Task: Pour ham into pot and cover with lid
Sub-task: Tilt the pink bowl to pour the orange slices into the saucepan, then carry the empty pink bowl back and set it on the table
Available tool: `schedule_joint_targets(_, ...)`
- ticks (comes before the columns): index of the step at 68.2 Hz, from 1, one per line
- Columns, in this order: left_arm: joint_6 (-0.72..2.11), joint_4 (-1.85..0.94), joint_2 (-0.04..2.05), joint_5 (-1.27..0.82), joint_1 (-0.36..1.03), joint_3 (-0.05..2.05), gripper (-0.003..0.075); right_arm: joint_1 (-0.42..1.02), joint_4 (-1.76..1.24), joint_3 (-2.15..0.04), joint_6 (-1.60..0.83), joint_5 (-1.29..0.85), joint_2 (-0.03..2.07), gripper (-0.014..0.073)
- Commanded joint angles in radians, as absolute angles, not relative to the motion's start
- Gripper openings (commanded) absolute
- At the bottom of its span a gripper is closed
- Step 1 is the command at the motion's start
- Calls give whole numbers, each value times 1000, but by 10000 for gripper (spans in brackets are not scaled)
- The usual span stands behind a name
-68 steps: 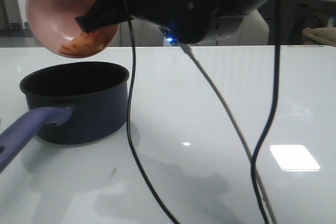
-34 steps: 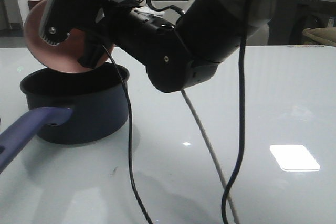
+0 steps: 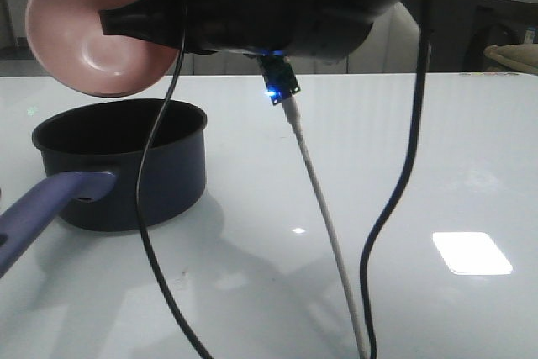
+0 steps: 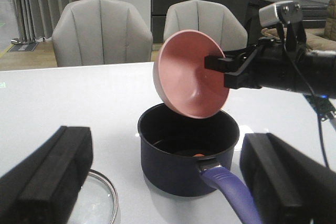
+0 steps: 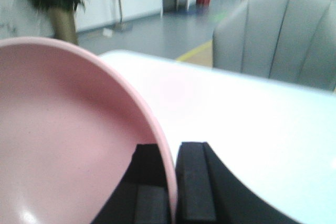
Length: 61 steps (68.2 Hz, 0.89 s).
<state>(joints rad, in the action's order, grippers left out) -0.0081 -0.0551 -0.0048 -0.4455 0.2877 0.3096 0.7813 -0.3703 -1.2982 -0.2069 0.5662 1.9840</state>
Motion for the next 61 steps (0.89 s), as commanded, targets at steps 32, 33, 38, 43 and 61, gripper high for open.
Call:
schedule_joint_targets(32, -8, -59, -8, -373, 296, 334, 624, 421, -347, -1326, -190, -424, 1623, 129)
schedule_joint_targets(33, -8, -59, -8, -373, 296, 334, 624, 409, -338, -1326, -190, -446, 1623, 129)
schedule_joint_targets(38, -8, -59, -8, -373, 296, 334, 624, 355, -312, -1321, -190, -541, 1630, 129)
schedule_joint_targets(43, -8, -59, -8, -373, 296, 334, 624, 294, -308, -1320, -190, -621, 1645, 129)
schedule_joint_targets(61, -8, -59, -8, -373, 296, 334, 624, 182, -308, -1319, -190, -713, 1712, 129)
